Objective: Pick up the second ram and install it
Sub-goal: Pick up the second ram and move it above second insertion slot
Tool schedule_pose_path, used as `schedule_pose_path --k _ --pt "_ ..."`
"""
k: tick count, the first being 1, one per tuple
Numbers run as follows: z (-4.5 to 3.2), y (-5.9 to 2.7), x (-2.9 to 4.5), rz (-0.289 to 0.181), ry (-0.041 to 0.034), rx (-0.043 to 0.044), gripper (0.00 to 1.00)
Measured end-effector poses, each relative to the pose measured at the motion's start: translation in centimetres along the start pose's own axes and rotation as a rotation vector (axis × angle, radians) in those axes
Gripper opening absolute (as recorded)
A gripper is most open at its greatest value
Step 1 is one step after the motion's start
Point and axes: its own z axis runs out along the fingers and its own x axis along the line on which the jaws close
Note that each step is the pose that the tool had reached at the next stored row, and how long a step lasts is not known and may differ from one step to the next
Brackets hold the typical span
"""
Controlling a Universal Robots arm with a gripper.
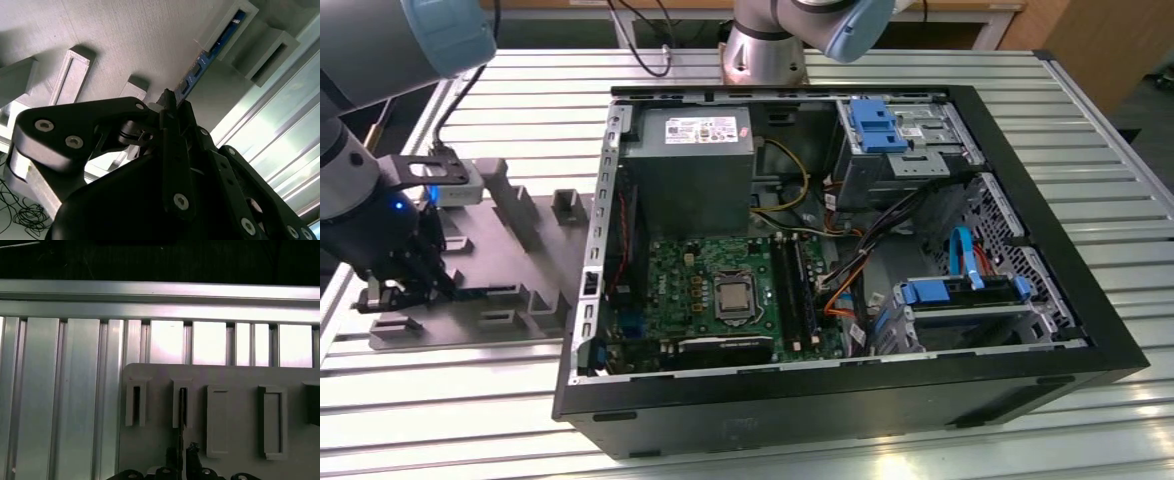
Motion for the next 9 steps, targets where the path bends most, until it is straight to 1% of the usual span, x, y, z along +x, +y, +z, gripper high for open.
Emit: schedule_pose_path --k 1,2,4,5,7,8,9 --pt "1.28 -0.21 0.03 0.003 0.0000 0.0000 0.22" --pt "1.32 -0.21 0.04 0.003 0.0001 -0.0001 0.22" --pt "1.24 -0.21 0.04 0.003 0.0003 -0.0003 0.22" --pt "1.00 -0.20 0.03 0.003 0.0002 -0.0002 0.22" --pt "0.22 -0.20 0.01 0.003 0.0001 -0.0001 0.22" --pt "-0.05 -0.19 0.00 0.003 0.0001 -0.0001 0.22" --pt "-0.08 -0.19 0.00 0.003 0.0000 0.0001 0.22"
